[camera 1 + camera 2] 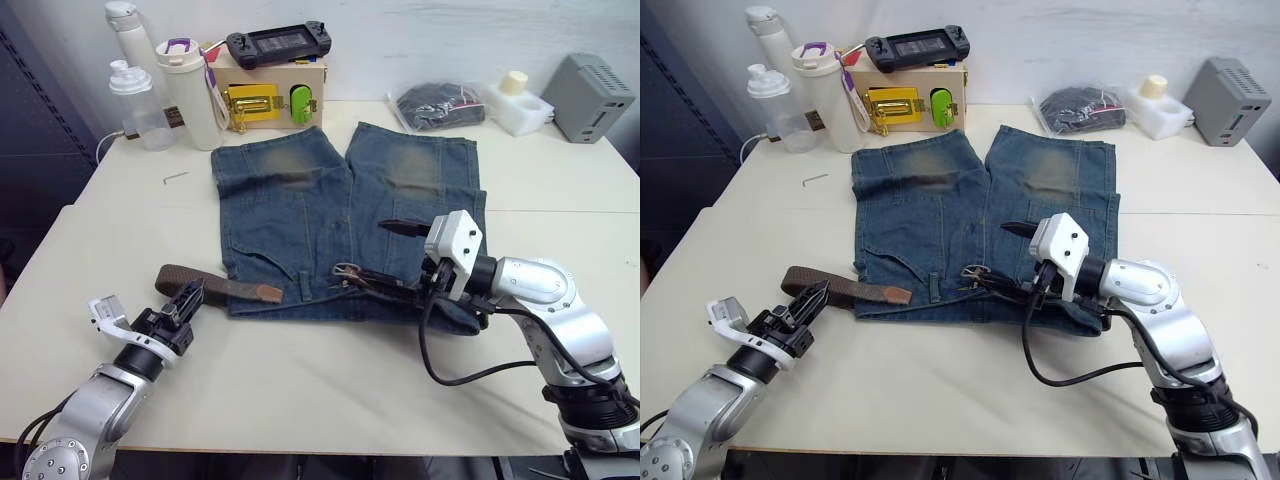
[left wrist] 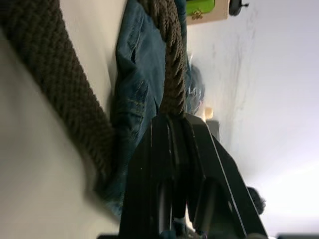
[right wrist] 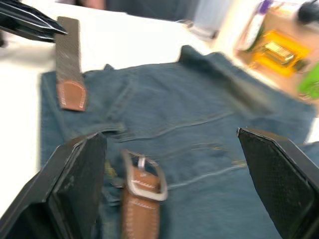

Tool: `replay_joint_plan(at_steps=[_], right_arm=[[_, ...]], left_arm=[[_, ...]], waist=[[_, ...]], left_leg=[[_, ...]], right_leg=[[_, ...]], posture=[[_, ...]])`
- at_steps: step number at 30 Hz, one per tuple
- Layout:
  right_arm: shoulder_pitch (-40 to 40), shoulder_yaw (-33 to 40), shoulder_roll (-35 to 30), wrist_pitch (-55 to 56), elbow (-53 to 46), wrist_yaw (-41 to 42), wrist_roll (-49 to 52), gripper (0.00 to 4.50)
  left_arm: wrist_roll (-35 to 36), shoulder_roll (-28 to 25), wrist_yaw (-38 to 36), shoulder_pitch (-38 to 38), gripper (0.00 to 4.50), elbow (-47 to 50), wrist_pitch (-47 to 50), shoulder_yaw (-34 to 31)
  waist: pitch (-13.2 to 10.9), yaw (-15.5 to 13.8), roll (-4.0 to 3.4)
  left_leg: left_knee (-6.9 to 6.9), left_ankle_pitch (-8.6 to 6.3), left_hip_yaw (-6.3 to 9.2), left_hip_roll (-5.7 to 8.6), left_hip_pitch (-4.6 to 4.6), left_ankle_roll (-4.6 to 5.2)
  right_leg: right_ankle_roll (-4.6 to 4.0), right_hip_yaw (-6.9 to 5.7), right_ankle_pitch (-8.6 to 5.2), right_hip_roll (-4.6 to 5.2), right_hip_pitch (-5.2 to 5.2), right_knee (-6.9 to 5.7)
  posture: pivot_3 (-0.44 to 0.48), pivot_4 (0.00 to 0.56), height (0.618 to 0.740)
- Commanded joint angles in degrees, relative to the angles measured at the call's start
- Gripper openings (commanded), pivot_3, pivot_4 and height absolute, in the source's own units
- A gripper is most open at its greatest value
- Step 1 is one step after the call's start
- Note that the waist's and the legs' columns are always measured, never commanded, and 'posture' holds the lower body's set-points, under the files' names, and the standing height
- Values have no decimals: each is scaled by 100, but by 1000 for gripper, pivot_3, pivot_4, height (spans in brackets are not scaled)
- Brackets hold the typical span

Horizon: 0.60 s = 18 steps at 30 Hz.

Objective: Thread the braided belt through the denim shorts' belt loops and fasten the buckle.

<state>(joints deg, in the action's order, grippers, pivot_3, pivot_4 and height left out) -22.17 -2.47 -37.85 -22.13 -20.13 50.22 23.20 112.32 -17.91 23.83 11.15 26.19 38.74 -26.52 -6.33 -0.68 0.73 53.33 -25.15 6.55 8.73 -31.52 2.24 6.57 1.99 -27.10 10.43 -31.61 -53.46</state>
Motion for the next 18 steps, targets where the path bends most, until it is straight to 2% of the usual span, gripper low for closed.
replay_joint_plan(at_steps=[1, 8, 18], right_arm=[[-133, 273, -112, -225, -127, 112, 316, 4461], [-27, 473, -223, -546, -232, 126, 525, 4461], [35, 648, -260, -864, -370, 101, 876, 4461]], left_arm=[[56, -154, -83, -190, 0, 93, -55, 333], [-199, -236, -58, -387, 0, 0, -258, 698], [-646, -136, 70, -705, 0, -116, -630, 867]], waist=[[0, -49, 0], [0, -64, 0], [0, -67, 0]], left_leg=[[0, 1, -1, 0, -3, 2], [-1, 1, -8, -5, -2, 2], [-3, 1, -13, -10, -2, 2]], right_leg=[[0, 0, 0, 0, 0, 4], [1, 0, 0, 1, -1, 5], [1, 0, 0, 1, -2, 10]], posture=[[0, 150, 645], [0, 150, 645], [0, 150, 645]])
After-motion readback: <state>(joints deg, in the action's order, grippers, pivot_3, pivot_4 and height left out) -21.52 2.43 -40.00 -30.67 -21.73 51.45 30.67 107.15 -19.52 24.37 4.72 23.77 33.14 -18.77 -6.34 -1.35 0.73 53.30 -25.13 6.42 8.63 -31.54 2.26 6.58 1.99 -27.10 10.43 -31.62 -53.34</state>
